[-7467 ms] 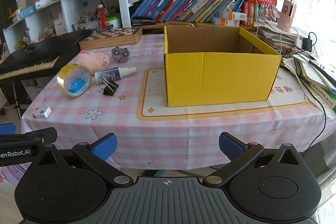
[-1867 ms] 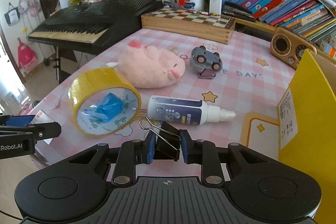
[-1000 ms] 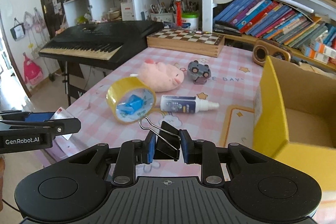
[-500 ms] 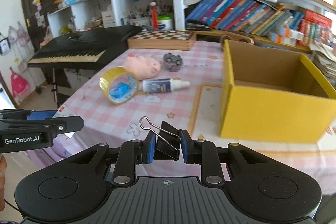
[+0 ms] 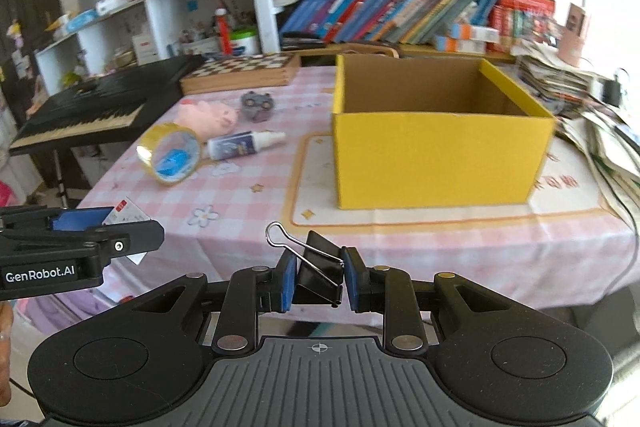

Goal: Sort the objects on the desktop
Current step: 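Lift and carry the staple box and binder clip over the yellow box with both tools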

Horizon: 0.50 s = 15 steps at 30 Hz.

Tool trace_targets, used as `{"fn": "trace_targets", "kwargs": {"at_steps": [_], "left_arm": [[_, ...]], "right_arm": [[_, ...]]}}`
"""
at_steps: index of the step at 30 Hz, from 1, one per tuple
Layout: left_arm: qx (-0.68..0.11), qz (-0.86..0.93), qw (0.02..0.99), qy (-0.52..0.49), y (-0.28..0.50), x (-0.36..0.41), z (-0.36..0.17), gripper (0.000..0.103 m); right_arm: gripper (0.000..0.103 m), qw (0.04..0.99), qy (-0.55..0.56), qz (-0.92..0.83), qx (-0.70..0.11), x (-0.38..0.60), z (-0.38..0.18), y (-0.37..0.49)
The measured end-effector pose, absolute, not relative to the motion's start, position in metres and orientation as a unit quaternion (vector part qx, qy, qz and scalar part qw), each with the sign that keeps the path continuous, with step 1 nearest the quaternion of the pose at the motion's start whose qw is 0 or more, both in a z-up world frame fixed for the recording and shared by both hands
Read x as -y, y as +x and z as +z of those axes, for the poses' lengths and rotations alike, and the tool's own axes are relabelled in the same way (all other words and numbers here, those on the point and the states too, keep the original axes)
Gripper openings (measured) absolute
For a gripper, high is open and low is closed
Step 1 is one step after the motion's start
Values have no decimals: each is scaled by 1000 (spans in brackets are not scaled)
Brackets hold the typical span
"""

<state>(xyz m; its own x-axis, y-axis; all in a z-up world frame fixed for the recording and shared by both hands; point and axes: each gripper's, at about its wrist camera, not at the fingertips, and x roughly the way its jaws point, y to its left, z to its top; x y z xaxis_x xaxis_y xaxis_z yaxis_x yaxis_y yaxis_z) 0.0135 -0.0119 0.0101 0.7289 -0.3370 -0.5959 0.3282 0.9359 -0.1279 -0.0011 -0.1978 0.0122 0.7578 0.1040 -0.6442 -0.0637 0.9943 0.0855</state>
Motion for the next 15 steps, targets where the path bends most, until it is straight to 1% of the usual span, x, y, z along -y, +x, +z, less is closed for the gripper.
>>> {"fn": "trace_targets", "kwargs": {"at_steps": [15], "left_arm": [[-330,-260,907,22,23,56,5,54]], "right_arm": [[25,932,57,-26,-357,234,9,-20]]}}
